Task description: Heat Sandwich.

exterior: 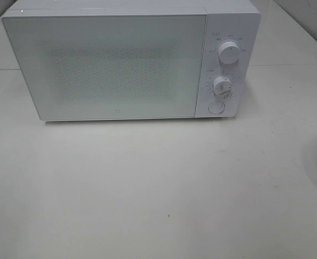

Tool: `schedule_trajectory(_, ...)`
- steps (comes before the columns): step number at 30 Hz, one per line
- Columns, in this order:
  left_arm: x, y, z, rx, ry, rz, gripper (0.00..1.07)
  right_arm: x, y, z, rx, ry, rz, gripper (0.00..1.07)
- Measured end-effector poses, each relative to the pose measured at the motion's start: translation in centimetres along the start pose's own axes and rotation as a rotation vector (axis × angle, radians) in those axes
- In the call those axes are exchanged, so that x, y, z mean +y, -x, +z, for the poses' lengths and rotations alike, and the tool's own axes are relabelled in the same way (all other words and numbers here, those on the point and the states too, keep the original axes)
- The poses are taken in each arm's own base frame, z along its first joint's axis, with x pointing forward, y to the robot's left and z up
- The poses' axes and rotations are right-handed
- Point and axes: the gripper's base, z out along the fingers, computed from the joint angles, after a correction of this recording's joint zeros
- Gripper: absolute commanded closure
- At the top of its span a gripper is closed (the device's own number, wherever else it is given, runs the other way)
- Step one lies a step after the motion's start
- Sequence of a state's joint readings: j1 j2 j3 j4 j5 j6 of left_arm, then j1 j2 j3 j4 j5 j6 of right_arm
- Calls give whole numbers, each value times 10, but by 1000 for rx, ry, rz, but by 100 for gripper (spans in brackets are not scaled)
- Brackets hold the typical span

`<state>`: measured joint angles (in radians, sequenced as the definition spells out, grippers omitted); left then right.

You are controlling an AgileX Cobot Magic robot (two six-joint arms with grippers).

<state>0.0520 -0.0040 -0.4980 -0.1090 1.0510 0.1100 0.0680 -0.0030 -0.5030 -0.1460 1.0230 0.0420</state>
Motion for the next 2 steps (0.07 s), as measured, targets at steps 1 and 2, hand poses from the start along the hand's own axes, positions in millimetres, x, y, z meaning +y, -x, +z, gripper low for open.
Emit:
schedule_trajectory(1,0,0,0,0,0,0,9,0,0,0,0,0,0,39)
schedule_trajectory(2,0,0,0,0,0,0,9,0,0,0,0,0,0,39)
